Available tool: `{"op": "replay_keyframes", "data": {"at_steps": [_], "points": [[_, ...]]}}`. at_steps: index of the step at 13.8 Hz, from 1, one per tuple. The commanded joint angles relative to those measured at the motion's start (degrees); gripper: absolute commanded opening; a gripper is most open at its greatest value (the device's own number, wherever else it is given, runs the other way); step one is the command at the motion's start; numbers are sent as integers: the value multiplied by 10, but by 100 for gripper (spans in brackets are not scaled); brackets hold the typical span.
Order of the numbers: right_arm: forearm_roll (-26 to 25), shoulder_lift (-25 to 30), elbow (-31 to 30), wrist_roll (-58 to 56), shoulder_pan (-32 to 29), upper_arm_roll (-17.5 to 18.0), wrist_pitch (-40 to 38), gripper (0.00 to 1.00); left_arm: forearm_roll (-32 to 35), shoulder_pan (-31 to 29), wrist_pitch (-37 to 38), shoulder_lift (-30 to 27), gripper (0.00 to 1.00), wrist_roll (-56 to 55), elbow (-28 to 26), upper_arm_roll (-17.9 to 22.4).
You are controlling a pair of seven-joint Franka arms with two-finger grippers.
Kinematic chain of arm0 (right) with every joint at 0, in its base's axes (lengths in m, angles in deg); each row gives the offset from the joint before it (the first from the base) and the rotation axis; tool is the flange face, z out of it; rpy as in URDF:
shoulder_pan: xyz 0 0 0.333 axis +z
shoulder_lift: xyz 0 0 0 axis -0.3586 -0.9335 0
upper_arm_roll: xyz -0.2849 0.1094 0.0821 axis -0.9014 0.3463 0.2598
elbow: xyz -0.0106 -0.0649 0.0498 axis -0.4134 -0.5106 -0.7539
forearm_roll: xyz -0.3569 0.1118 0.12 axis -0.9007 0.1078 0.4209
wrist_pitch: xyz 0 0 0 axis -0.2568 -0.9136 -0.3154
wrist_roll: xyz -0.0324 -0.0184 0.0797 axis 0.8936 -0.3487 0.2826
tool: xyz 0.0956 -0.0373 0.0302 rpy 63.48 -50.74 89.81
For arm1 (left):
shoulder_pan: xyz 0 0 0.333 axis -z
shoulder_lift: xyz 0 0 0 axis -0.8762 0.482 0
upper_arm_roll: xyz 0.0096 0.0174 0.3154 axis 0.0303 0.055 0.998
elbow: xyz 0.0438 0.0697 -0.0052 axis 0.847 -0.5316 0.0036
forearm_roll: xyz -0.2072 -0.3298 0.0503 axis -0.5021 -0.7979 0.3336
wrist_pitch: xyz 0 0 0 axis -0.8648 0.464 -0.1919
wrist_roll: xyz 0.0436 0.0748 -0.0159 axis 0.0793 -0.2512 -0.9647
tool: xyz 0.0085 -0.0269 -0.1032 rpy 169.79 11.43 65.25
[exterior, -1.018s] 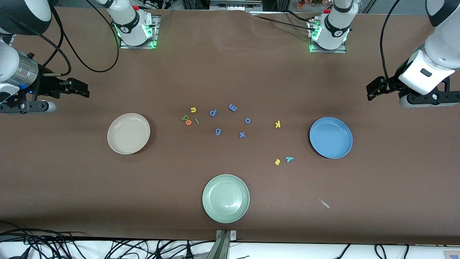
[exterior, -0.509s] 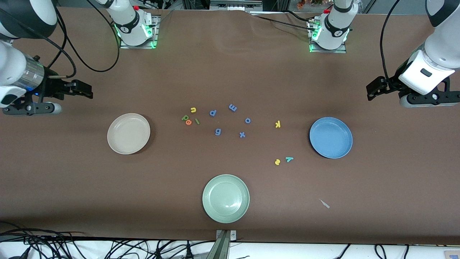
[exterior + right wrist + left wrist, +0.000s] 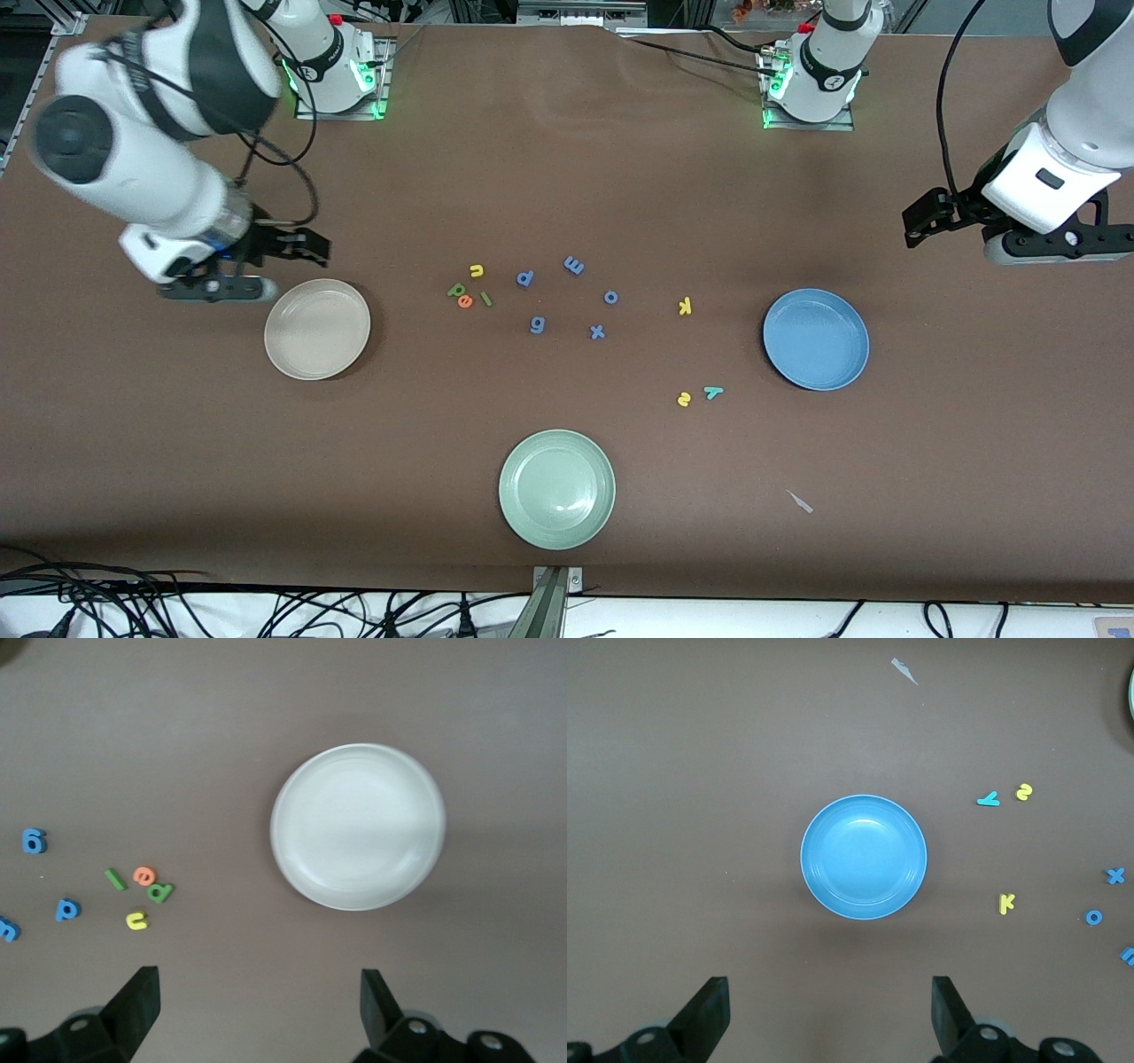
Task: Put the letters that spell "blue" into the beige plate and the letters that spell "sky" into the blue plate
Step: 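Grasp the yellow u with the right gripper while the left gripper reaches the teal y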
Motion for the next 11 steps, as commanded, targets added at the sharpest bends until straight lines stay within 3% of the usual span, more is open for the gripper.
{"op": "replay_keyframes", "data": {"at_steps": [1,6,8,11], "points": [[10,23,-76,22,-4,30,70,100,-4,0,13,14,100,8,14,-10],[25,-20,-173,166,0,140,265,100,-12,2,14,73,100,72,15,-22],[21,-51,-178,191,26,146,307,100,-13,7,7,107,100,115,25,-26],[9,-100,-193,231,64,144,381,100,-7,52,-20,222,100,129,101,-30]]}}
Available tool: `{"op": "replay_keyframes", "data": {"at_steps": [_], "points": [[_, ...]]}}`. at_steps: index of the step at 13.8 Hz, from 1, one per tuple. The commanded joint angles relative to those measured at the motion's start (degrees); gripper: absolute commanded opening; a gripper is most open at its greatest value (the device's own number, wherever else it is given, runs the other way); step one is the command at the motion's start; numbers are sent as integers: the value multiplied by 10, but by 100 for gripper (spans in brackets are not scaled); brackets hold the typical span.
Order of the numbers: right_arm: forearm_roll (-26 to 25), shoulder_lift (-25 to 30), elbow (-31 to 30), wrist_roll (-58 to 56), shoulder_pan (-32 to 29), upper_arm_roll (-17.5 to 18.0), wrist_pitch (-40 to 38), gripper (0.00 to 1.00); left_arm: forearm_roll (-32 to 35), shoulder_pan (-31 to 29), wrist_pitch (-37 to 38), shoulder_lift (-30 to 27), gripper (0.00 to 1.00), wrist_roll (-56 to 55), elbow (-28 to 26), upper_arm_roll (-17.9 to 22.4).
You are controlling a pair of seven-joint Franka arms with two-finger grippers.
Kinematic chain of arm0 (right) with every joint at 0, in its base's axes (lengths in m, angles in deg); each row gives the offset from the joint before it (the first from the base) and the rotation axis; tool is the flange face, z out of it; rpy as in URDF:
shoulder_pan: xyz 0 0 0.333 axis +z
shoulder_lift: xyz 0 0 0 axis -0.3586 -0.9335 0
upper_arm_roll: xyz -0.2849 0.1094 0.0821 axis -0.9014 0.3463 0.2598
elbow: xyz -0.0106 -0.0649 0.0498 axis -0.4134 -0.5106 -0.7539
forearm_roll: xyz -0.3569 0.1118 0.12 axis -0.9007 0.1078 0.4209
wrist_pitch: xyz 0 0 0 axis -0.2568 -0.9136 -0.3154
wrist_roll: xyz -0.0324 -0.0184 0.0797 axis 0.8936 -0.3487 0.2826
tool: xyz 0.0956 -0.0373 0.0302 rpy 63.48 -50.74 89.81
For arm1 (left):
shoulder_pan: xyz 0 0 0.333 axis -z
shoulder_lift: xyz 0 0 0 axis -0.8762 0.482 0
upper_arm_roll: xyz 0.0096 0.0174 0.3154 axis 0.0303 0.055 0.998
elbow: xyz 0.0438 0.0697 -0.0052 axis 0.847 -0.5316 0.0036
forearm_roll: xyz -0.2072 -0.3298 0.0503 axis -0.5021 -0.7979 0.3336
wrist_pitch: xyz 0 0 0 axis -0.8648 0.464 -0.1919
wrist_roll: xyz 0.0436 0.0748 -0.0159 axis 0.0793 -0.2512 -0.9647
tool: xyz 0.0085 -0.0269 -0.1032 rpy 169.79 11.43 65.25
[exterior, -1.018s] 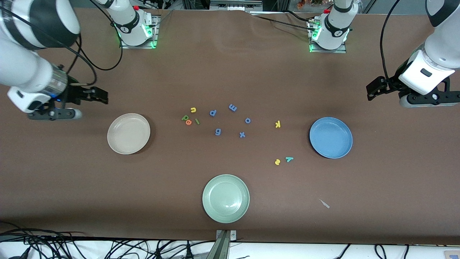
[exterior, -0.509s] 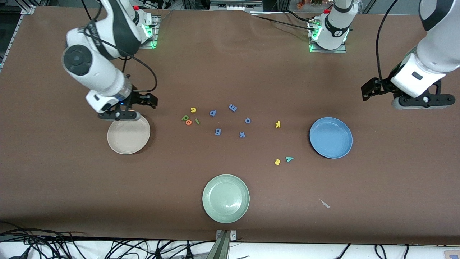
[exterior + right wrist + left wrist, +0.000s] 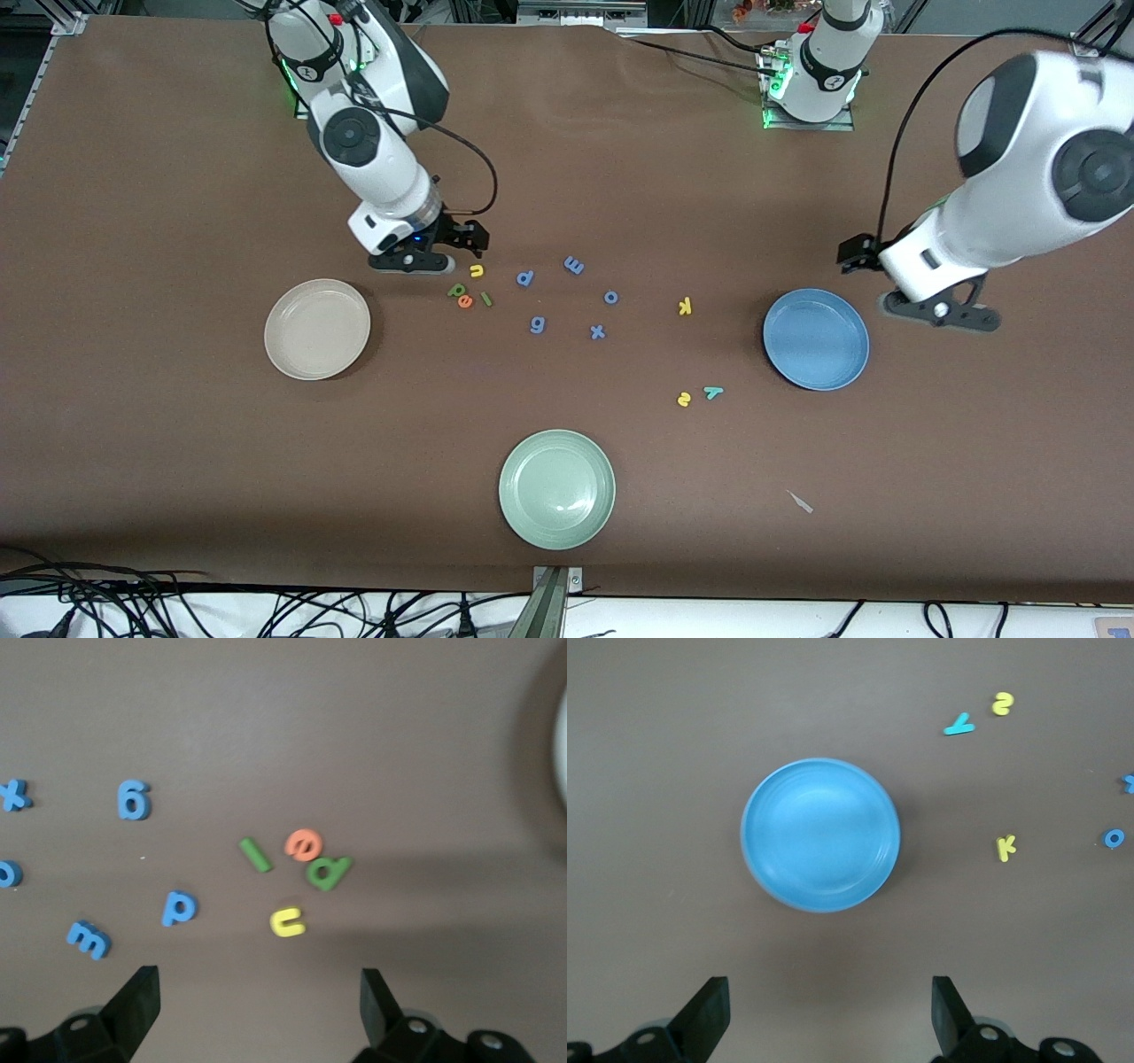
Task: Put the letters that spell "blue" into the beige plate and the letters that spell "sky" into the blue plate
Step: 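Grasp the yellow u with the right gripper while the left gripper reaches the teal y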
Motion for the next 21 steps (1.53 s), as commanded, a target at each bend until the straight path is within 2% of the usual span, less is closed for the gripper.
{"op": "replay_keyframes", "data": {"at_steps": [1,3,5,9,15,16,18,19,21], "points": [[-20,-41,-13,21,20,-2,66,100,-5,46,-24,122,100,18,99,-1],[-56,-67,-14,23,22,-5,84,100,5,76,-96,168,100,17,104,-1],[-79,-89,-14,23,22,-13,99,99,47,86,-169,214,100,18,104,-2],[-94,-109,-12,23,24,-18,106,92,51,99,-269,263,100,63,104,-2],[-97,-133,-15,40,33,-19,126,83,53,102,-325,322,100,114,98,-2],[-98,-134,-15,41,42,-26,128,81,51,102,-327,329,100,132,98,-2],[-105,-135,-15,41,76,-62,134,76,50,103,-328,335,100,134,98,-2],[-105,-136,-15,41,92,-79,135,71,50,103,-328,336,100,134,97,-2],[-105,-138,-15,41,97,-86,139,57,53,104,-329,343,100,134,97,-2]]}}
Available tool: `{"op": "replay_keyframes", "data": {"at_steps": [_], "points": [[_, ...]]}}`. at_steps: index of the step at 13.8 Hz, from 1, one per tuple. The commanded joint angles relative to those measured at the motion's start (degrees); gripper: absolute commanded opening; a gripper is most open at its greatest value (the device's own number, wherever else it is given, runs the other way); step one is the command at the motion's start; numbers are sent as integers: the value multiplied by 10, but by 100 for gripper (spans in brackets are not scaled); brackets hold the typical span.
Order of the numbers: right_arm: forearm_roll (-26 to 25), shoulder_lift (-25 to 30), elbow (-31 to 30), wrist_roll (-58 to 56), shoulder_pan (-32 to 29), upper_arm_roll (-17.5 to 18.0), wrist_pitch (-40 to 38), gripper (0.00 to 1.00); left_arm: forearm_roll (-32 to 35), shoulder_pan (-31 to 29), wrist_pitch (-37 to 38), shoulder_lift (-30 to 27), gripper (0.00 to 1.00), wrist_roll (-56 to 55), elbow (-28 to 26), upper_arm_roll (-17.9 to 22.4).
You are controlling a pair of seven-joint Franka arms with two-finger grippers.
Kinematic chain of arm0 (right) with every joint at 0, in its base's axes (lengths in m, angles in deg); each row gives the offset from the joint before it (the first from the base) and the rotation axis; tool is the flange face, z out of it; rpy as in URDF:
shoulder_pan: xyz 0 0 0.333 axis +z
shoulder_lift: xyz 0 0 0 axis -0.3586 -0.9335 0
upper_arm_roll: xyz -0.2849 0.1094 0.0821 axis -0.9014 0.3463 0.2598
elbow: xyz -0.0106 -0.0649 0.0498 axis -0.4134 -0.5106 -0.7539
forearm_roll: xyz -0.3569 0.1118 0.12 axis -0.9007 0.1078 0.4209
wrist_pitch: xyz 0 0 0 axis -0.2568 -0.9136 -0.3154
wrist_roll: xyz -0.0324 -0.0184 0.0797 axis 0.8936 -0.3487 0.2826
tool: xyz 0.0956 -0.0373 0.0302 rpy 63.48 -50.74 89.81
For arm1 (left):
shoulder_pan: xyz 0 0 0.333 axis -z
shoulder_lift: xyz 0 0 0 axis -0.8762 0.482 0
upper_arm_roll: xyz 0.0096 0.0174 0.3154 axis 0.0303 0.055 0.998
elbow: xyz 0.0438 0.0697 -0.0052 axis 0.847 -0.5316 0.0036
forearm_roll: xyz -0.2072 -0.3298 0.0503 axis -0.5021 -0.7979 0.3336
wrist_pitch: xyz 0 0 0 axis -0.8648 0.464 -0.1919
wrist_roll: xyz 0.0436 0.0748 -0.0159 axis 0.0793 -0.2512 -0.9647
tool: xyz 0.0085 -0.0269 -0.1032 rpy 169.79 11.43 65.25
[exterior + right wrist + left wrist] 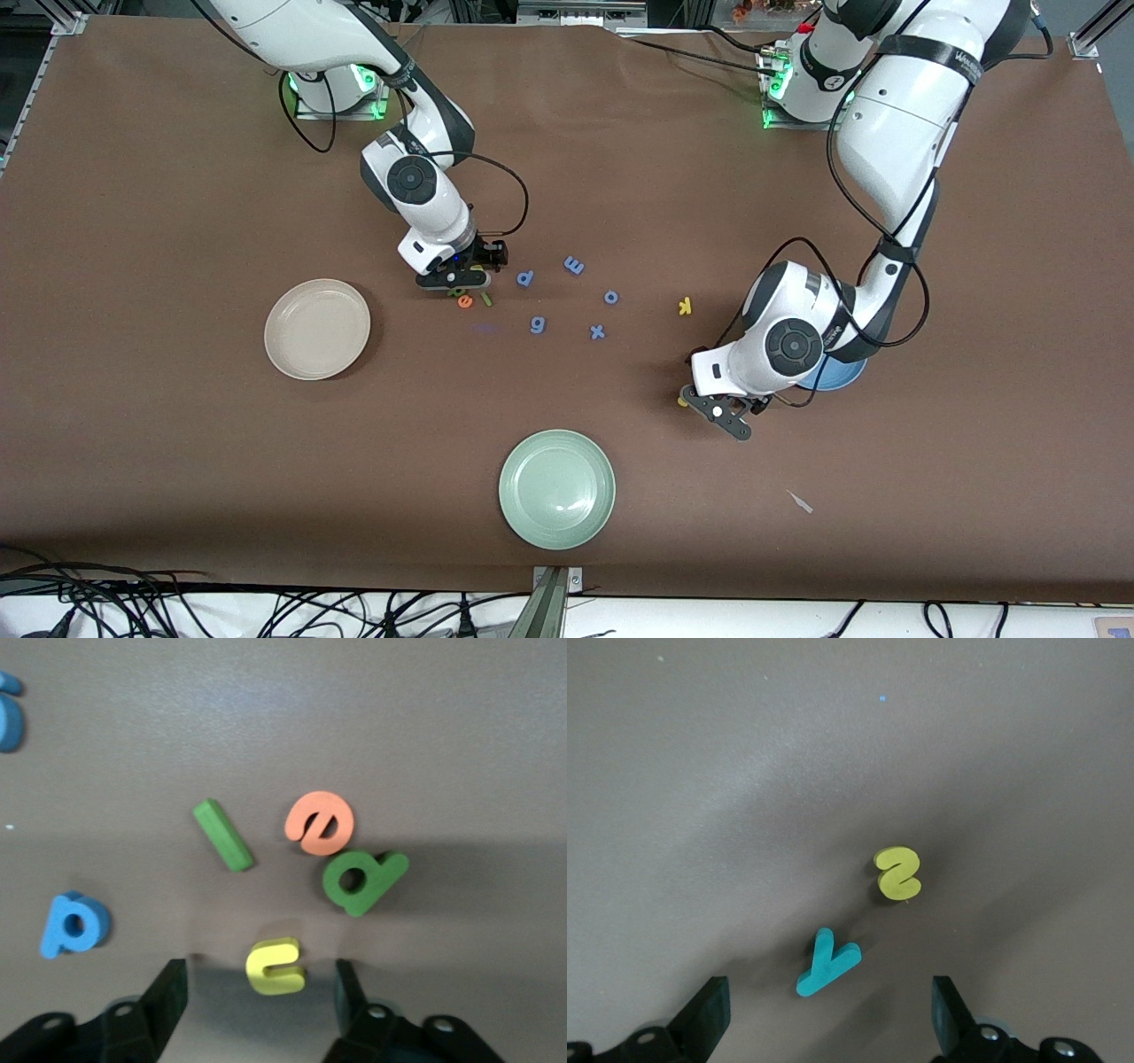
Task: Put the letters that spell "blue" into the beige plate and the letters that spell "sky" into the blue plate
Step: 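Carry the u to the white plate while the left gripper grasps the y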
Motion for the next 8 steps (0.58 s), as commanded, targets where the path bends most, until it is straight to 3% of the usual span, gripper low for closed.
{"op": "replay_keyframes", "data": {"at_steps": [1,4,6,8], "points": [[-12,-4,-1,15,12,-13,17,49,17,6,-1,14,100,8,18,0],[-12,-4,-1,16,12,-13,16,28,20,11,-41,23,99,9,16,1],[-12,1,0,16,10,-13,13,15,20,11,-41,22,90,9,15,1],[-12,25,4,6,8,-18,-13,14,20,10,-40,20,90,9,7,1]]}}
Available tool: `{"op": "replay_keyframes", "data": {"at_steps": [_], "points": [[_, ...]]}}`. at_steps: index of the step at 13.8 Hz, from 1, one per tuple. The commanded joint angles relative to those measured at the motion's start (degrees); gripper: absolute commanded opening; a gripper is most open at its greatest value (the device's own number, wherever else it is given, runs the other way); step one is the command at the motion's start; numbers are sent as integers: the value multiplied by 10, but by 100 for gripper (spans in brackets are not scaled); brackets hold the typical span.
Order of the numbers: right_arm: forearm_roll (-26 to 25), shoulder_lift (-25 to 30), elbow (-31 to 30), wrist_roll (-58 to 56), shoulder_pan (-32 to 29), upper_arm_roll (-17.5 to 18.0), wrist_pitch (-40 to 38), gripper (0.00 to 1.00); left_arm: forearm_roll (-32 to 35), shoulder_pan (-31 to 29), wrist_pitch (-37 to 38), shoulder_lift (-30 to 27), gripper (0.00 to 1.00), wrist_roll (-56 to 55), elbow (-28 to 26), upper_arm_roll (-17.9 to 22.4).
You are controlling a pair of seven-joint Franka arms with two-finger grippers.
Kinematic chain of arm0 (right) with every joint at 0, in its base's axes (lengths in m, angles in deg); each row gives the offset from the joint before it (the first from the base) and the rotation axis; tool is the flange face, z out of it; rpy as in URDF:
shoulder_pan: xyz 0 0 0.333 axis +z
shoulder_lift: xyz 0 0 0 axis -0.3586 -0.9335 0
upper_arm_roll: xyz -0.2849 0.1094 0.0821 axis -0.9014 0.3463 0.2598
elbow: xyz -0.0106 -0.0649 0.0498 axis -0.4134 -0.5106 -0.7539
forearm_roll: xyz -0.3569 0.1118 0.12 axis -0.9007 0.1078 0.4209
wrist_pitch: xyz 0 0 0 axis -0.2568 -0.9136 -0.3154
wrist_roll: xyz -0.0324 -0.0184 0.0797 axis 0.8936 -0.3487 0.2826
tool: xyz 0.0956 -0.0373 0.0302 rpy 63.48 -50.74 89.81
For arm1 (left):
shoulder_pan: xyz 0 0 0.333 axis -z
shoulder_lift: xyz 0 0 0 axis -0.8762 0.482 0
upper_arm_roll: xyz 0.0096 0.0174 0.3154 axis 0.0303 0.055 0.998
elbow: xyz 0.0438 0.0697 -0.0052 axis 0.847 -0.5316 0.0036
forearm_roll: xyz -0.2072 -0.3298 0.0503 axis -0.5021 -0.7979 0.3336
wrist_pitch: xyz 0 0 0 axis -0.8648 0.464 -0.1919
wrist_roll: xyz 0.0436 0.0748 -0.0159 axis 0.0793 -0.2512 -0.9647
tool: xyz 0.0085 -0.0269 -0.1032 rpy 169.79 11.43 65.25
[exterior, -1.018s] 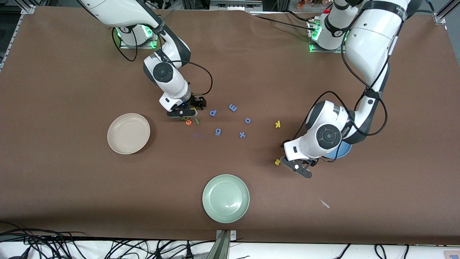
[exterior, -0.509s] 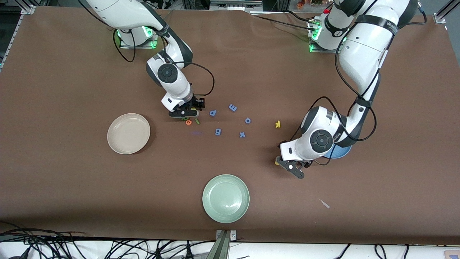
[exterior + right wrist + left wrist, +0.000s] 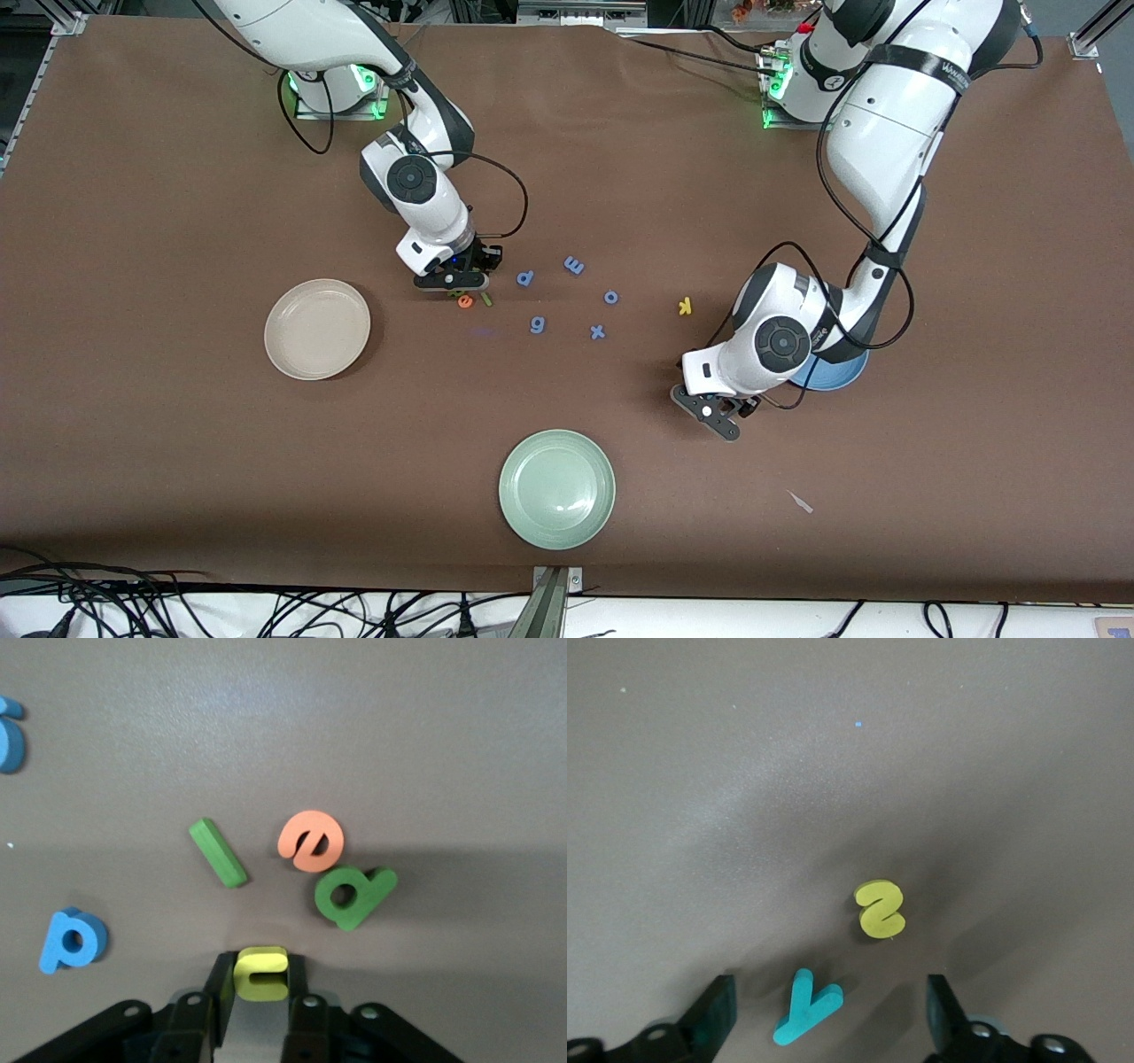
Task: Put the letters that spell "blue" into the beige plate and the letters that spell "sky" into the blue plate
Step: 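Carry the u to the white plate while the left gripper grasps the y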
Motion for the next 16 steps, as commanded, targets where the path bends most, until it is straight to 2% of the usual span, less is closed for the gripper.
{"op": "replay_keyframes", "data": {"at_steps": [1,2,3,4,6,8,9,10,11,12,13,14,16], "points": [[-10,39,9,-4,2,-15,-61,15,19,1,1,3,90,4,2,1],[-11,56,22,-15,1,-25,-108,15,19,1,2,3,89,4,1,1],[-11,72,33,-52,1,-38,-153,15,19,1,4,3,80,4,1,1],[-11,84,39,-95,1,-58,-183,15,19,1,5,3,69,3,1,1],[-11,105,33,-191,1,-104,-199,15,19,0,6,1,34,2,0,1],[-11,112,25,-287,1,-154,-201,19,19,-1,15,-3,14,1,-1,1],[-11,112,20,-334,1,-183,-195,20,19,-1,24,-6,13,1,0,2],[-10,111,13,-380,1,-212,-185,27,19,-1,33,-14,13,0,0,2],[-6,111,5,-409,0,-225,-169,33,19,-2,45,-22,13,0,0,3],[-4,110,2,-413,0,-230,-164,42,19,-5,68,-34,13,0,3,4],[1,111,0,-407,1,-230,-165,64,19,-8,95,-47,13,0,5,5],[20,111,0,-404,1,-228,-170,77,19,-12,123,-65,13,0,6,8],[47,112,1,-371,2,-205,-182,80,19,-33,192,-91,14,1,5,8]]}}
